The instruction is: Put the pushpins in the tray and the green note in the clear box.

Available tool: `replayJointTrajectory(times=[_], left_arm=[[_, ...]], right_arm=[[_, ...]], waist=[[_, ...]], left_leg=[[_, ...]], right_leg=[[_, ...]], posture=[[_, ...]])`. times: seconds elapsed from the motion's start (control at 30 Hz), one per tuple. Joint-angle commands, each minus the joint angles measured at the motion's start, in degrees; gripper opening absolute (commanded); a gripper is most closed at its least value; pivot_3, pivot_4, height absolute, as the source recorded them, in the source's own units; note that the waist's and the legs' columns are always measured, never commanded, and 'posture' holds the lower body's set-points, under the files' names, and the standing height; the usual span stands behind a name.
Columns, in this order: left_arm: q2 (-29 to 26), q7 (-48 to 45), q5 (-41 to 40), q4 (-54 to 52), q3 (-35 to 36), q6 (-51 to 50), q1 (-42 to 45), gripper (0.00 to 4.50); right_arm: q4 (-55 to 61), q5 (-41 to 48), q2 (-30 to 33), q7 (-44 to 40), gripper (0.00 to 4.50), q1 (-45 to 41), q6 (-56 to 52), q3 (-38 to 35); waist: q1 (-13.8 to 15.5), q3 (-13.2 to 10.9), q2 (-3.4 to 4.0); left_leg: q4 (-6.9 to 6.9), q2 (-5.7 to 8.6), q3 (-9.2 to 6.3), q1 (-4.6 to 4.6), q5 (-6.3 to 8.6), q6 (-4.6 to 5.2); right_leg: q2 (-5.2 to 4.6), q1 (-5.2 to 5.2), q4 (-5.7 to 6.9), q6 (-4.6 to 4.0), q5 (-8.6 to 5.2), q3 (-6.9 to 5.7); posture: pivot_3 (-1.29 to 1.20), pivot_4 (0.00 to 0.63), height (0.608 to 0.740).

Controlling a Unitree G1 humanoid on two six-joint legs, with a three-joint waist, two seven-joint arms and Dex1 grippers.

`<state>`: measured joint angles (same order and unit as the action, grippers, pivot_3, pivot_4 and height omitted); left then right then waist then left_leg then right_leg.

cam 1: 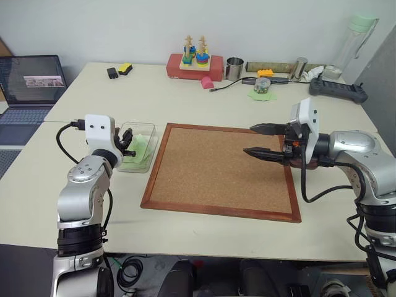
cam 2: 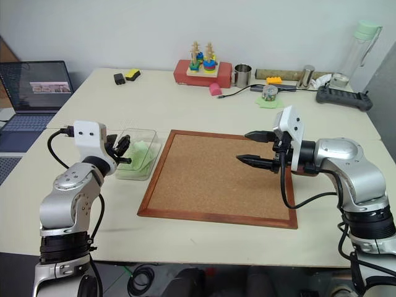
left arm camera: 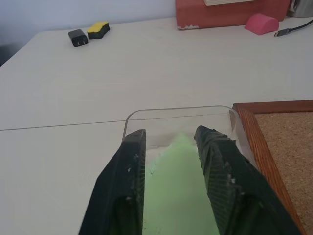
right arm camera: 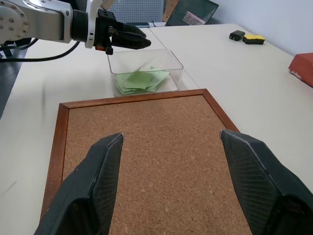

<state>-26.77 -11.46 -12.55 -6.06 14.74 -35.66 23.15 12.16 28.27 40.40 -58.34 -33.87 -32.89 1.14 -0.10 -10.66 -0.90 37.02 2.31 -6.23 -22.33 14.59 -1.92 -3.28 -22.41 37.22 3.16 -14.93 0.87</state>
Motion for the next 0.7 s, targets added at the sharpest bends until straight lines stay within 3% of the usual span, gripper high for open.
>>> replayJointTrajectory(times=[0.03,0.2,0.27,0.37,0.47,0.57,0.7], left_arm=[[-2.0,-1.0,1.2,-3.6,-0.3,1.5,0.2,2.51],[-7.1,-7.9,-2.6,-9.1,0.1,-2.2,-0.8,3.41],[-12.4,-14.3,-5.5,-11.0,0.8,-5.3,-2.6,3.41],[-23.9,-27.0,-4.8,-14.0,2.6,1.3,-10.3,3.41],[-33.7,-40.9,-6.1,-8.2,12.7,5.3,-19.0,3.41],[-36.9,-46.3,-6.5,1.6,20.1,9.2,-23.1,3.41],[-38.9,-49.7,-6.1,9.2,24.8,12.9,-24.9,3.41]], right_arm=[[1.0,0.1,0.1,0.7,3.30,-0.1,1.2,-1.6],[0.5,-1.3,1.7,1.4,3.30,1.5,3.2,-3.4],[0.1,-2.2,3.7,0.9,3.30,3.1,4.7,-4.7],[-1.6,-3.7,9.2,-2.9,3.30,6.9,7.8,-7.0],[-6.4,-6.6,19.2,-9.2,3.30,13.3,10.6,-11.3],[-12.2,-7.0,23.9,-10.9,3.30,16.7,12.6,-15.9],[-16.0,-6.1,26.5,-13.8,3.30,19.6,13.4,-19.6]], waist=[[0.0,0.0,0.00],[0.0,0.0,0.00],[-0.1,0.0,0.00],[-0.1,0.0,0.01],[-0.2,0.0,0.03],[-0.1,0.0,0.05],[-0.4,0.0,0.08]], left_leg=[[0.00,0.00,0.01,0.00,0.00,0.00],[-0.01,-0.01,-0.01,-0.01,0.00,0.00],[-0.01,-0.01,0.02,-0.03,0.00,0.00],[-0.07,-0.02,0.08,-0.06,0.02,0.02],[-0.08,-0.07,0.15,-0.14,0.11,0.19],[-0.09,-0.12,0.29,-0.22,0.13,0.22],[-0.10,-0.22,0.55,-0.13,0.15,0.26]], right_leg=[[0.00,0.00,0.00,0.00,0.00,0.00],[0.00,-0.01,0.00,0.00,0.00,0.00],[0.00,-0.04,0.00,0.00,0.00,0.02],[0.01,-0.12,-0.02,-0.01,0.00,0.07],[0.00,-0.24,-0.01,-0.09,0.02,0.09],[0.06,-0.34,-0.02,-0.18,0.03,0.05],[0.06,-0.29,-0.01,-0.22,0.02,0.05]], posture=[[0.00,0.150,0.740],[0.00,0.150,0.740],[0.00,0.150,0.740],[0.00,0.150,0.740],[0.00,0.150,0.740],[0.00,0.150,0.740],[0.00,0.150,0.740]])
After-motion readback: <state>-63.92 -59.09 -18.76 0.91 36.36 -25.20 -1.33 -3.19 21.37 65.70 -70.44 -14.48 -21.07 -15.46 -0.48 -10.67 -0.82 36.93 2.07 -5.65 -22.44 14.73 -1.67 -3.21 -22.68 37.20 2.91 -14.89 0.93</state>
